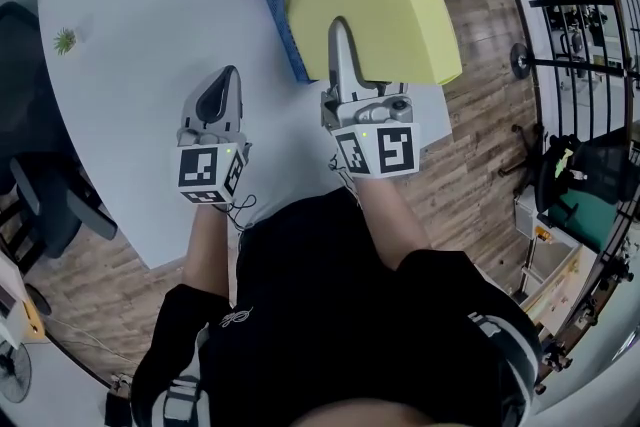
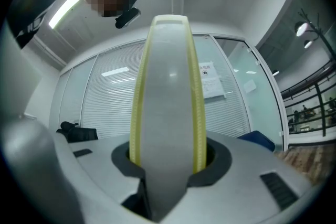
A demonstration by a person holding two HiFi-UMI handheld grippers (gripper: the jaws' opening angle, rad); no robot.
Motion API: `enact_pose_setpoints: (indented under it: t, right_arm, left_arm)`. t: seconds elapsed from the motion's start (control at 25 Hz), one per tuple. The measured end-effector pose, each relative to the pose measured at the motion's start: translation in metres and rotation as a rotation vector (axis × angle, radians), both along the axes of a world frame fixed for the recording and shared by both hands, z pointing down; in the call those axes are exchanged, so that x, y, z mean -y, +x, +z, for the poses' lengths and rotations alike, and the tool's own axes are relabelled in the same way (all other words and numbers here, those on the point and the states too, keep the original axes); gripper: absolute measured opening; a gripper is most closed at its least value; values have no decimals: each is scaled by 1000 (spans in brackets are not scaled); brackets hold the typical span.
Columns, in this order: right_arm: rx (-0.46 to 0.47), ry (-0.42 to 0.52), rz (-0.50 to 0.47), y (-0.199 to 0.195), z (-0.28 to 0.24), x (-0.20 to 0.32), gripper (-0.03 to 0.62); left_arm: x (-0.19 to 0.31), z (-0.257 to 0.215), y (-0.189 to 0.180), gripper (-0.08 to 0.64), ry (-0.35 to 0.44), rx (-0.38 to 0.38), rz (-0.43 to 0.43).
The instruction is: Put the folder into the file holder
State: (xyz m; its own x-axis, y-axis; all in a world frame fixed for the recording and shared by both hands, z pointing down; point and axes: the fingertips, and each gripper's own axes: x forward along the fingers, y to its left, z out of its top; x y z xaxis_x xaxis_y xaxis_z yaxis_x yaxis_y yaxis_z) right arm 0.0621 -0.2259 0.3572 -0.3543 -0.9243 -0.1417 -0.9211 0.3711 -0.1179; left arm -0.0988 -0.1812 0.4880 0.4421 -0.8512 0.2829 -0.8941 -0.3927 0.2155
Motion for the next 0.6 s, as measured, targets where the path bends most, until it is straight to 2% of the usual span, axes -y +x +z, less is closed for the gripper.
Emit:
enact_pose_setpoints:
  t: [0.36, 0.6]
  right_arm:
    - [-14, -13, -5, -3, 4, -1, 161]
    - [-38, -65, -23, -9, 20, -2, 161]
  left_arm:
    - [-1, 1, -2, -3, -2, 0, -2]
    - [0, 3, -1, -3, -7, 0, -1]
